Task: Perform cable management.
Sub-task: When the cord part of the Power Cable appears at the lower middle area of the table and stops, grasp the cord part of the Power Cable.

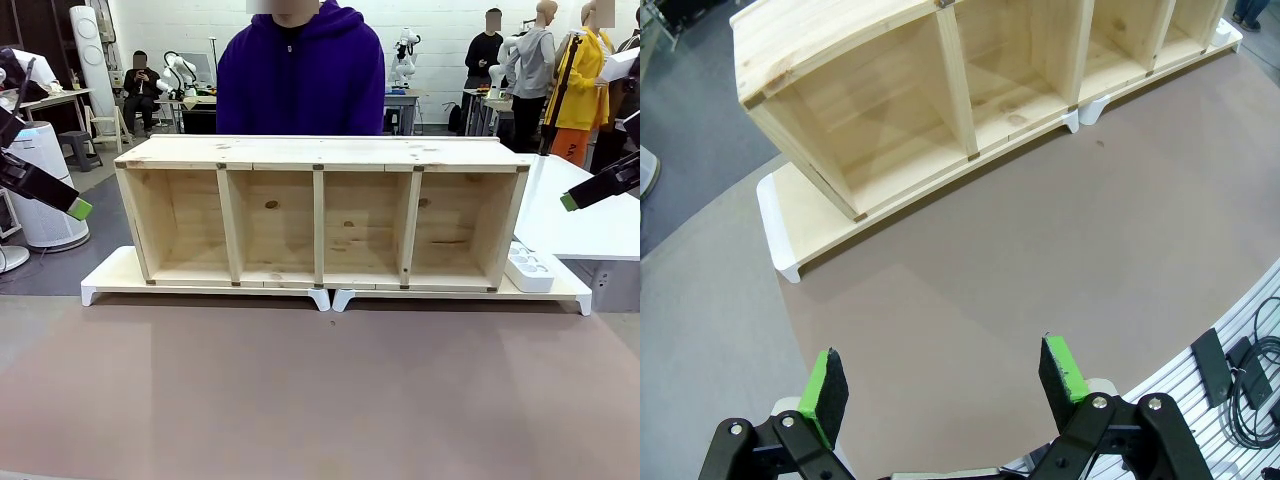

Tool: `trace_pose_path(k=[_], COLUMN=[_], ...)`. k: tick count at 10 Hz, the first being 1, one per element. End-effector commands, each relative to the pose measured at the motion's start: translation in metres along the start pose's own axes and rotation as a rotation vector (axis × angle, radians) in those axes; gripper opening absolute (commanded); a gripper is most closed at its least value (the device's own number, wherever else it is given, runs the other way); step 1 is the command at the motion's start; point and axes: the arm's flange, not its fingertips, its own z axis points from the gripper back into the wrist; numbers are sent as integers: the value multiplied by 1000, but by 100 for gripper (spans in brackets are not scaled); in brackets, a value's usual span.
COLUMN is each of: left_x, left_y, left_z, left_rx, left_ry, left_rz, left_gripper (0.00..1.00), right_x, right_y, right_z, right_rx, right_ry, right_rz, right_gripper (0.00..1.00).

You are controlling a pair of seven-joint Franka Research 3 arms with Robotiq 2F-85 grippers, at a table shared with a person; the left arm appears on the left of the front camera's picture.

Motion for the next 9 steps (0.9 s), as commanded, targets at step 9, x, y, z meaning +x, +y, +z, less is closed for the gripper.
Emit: trace_pose_path(k=[9], left_x=[2], left_y=[2], left_z=[-2], left_rx=[0], left_ry=[-10], left_rz=[-6], left_gripper=[100], right_x=[0], right_y=[-1], right_z=[-3], right_rx=[0], right_ry=[2], right_rz=[-1], right_gripper=[100])
